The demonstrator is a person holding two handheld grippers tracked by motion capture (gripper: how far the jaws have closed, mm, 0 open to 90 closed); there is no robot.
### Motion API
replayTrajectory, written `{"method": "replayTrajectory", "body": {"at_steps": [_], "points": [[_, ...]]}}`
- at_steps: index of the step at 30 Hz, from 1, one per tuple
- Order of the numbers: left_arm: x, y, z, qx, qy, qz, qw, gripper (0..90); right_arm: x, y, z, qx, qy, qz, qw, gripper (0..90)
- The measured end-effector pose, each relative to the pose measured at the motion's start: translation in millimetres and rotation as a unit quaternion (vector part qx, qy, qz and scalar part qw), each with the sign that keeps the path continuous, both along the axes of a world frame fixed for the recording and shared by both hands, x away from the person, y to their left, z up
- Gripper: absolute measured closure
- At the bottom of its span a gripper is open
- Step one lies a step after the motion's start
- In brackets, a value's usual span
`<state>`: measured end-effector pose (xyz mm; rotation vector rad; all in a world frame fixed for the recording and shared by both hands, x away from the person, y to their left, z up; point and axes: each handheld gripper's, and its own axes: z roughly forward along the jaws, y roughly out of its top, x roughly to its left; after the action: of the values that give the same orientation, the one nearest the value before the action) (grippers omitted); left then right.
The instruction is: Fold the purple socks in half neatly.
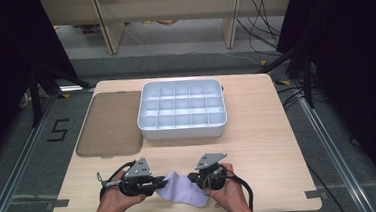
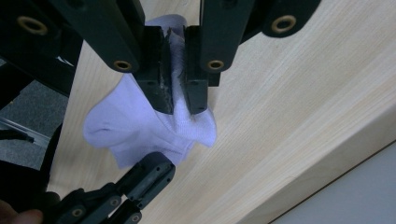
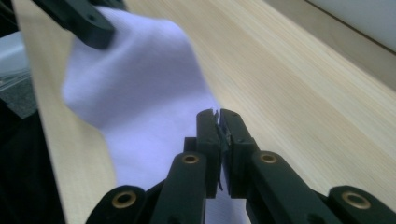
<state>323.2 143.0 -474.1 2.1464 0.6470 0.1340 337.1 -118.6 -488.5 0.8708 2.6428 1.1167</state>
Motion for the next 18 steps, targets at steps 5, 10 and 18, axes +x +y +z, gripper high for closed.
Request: {"method": "replayTrajectory", "body": {"at_steps": [5,10,18], "points": [[1.0,-3.9,2.6,0.003,-0.003,-0.01,0.9999,82.1,4.7,5.6,-16.4,-0.03,0.008,0.01,0.9995,88.5],[2.2,-9.7,6.2,-0.003,-0.006,-0.013,0.9999,81.9,3.8,13.7,-17.3,-0.026,0.02,-0.004,0.9995,88.6],[2.3,-16.1,5.8,-0.009,0.007,-0.01,0.9999,81.9,7.9,25.3,-18.3,-0.005,0.032,0.013,0.9994,88.2]]}}
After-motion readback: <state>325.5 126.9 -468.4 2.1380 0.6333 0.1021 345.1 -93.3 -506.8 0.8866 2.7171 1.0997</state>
